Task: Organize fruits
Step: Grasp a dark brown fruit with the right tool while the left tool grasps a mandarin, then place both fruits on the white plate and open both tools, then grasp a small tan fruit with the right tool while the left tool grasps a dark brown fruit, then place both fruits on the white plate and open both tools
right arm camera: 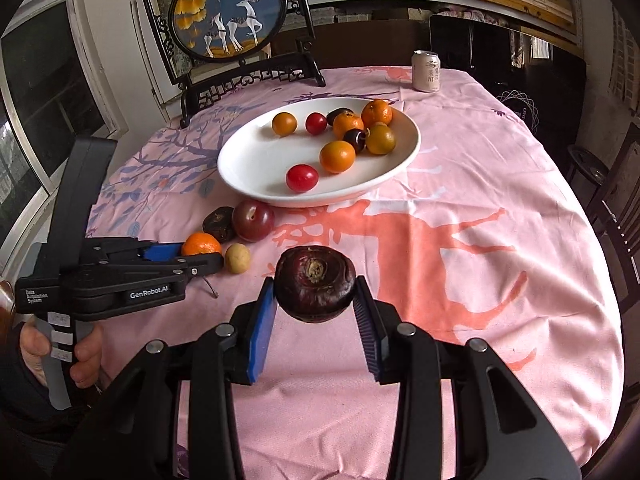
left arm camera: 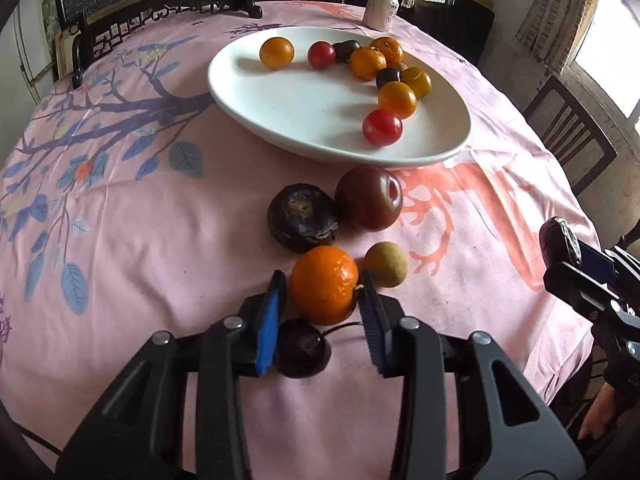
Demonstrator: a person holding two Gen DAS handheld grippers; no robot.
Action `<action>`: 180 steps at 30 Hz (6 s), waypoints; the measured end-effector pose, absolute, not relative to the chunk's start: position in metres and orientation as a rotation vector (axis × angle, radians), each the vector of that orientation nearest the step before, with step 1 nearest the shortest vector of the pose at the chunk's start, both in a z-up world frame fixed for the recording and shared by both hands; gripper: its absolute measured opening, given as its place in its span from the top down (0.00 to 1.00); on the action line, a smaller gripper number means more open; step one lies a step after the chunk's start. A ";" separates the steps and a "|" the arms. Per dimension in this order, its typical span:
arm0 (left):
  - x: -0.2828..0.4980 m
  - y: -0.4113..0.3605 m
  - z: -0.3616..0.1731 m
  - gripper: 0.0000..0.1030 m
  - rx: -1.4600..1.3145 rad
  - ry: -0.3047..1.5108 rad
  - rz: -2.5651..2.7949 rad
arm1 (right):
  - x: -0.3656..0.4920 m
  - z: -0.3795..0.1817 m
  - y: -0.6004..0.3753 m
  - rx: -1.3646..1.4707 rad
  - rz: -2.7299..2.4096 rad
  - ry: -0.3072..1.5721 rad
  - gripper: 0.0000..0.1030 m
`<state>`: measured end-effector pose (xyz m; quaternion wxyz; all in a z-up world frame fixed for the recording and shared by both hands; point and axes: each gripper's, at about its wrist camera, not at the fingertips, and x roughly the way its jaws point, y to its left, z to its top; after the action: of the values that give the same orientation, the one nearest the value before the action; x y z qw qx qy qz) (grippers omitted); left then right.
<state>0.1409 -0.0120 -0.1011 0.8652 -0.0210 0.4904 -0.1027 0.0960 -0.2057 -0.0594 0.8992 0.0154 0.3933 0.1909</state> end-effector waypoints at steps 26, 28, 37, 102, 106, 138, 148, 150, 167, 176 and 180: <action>0.188 0.006 -0.021 0.69 0.001 0.915 -0.169 | 0.146 -0.033 -0.179 -0.013 0.428 0.781 0.62; 0.220 0.008 -0.021 0.69 0.000 0.935 -0.132 | 0.172 -0.030 -0.172 -0.010 0.444 0.788 0.62; 0.327 0.006 -0.056 0.69 -0.032 1.048 -0.041 | 0.279 -0.053 -0.131 -0.109 0.440 0.859 0.62; 0.170 -0.011 -0.111 0.16 0.032 1.003 -0.100 | 0.117 -0.078 -0.195 0.112 0.439 0.876 0.77; 0.170 -0.014 -0.110 0.22 0.039 0.989 -0.129 | 0.117 -0.078 -0.198 0.128 0.442 0.877 0.77; 0.140 0.004 -0.078 0.62 -0.006 0.903 -0.227 | 0.106 -0.061 -0.178 0.091 0.441 0.857 0.77; 0.189 -0.006 -0.026 0.62 0.039 0.909 -0.259 | 0.154 -0.037 -0.188 0.036 0.416 0.806 0.77; 0.220 -0.012 -0.021 0.61 0.062 0.915 -0.218 | 0.179 -0.032 -0.190 0.015 0.397 0.792 0.77; 0.328 -0.018 -0.051 0.48 0.017 1.008 -0.128 | 0.271 -0.055 -0.190 -0.069 0.300 0.829 0.53; 0.212 0.011 -0.009 0.31 -0.030 0.826 -0.101 | 0.175 -0.028 -0.192 0.009 0.400 0.758 0.47; 0.165 0.029 -0.024 0.30 -0.084 0.814 -0.083 | 0.140 -0.038 -0.184 0.040 0.426 0.774 0.47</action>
<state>0.1645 0.0287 -0.0243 0.9166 -0.0410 0.3956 -0.0405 0.1400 -0.1843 -0.0385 0.9038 0.0193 0.3747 0.2060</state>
